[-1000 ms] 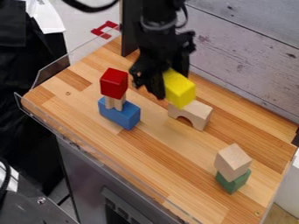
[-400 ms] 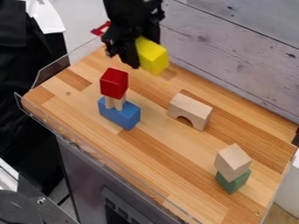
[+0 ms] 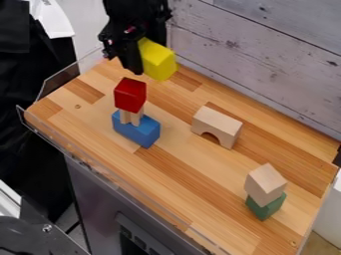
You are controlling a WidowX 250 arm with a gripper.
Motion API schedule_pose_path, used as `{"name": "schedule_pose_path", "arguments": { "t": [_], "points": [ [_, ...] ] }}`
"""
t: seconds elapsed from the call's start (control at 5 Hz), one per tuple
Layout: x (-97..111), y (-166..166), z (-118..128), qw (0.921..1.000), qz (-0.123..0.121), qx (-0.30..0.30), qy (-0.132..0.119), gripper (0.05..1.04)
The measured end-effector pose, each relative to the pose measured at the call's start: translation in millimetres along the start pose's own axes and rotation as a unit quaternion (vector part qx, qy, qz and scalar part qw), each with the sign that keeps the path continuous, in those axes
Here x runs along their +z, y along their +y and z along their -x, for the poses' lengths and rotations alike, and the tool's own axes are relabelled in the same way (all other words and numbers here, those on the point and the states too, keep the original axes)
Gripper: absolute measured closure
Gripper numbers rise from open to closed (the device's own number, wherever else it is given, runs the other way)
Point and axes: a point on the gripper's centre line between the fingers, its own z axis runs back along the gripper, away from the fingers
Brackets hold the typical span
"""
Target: Put the yellow block on top of the red cube
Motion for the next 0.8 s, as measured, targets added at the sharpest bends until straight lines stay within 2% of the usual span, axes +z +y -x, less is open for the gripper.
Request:
{"name": "schedule_pose_path", "arguments": {
  "t": [0.2, 0.4, 0.8],
  "points": [
    [1.8, 13.5, -1.8, 0.9989, -0.043, 0.001, -0.015, 0.501],
    [-1.3, 19.6, 1.6, 0.999, -0.043, 0.01, -0.002, 0.501],
    [-1.4, 26.3, 3.6, 0.999, -0.036, 0.027, 0.001, 0.501]
  ]
}}
